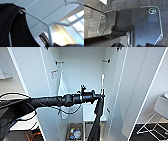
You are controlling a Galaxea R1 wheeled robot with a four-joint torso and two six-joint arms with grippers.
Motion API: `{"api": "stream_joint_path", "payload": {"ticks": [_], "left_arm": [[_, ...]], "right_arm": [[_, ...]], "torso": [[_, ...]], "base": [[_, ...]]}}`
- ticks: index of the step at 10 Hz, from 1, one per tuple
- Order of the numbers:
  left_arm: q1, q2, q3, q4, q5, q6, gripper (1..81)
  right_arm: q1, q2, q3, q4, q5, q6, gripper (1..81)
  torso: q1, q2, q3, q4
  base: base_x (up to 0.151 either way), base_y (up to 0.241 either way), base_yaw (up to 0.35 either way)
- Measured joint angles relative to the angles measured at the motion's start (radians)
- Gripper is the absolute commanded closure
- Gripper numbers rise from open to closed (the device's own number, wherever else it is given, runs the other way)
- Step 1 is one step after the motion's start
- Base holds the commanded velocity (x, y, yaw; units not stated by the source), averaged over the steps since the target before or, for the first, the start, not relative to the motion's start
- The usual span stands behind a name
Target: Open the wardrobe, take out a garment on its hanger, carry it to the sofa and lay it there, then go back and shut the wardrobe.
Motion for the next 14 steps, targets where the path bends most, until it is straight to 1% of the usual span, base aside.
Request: {"api": "stream_joint_path", "payload": {"ticks": [2, 8, 11, 14], "left_arm": [[0.003, 0.000, 0.001, 0.001, 0.000, 0.006, 81.1], [0.008, 0.000, 0.003, 0.001, -0.001, 0.006, 81.1], [0.047, -0.005, 0.006, 0.020, 0.002, 0.010, 81.1], [0.107, -0.047, 0.026, 0.039, -0.001, 0.010, 81.1]], "right_arm": [[-0.001, 0.000, 0.000, 0.000, 0.000, 0.001, 1.0], [0.000, 0.000, 0.000, 0.000, -0.001, 0.000, 1.0], [0.000, 0.000, 0.000, 0.000, -0.001, 0.000, 1.0], [0.000, 0.000, 0.000, 0.000, -0.001, 0.000, 1.0]], "torso": [[-0.001, 0.000, 0.000, 0.000], [-0.001, 0.000, 0.000, 0.000], [-0.001, 0.000, 0.000, 0.000], [-0.001, 0.000, 0.000, 0.000]], "base": [[-0.085, 0.000, 0.000], [0.000, 0.000, 0.000], [0.000, 0.000, 0.000], [0.000, 0.000, 0.000]]}}
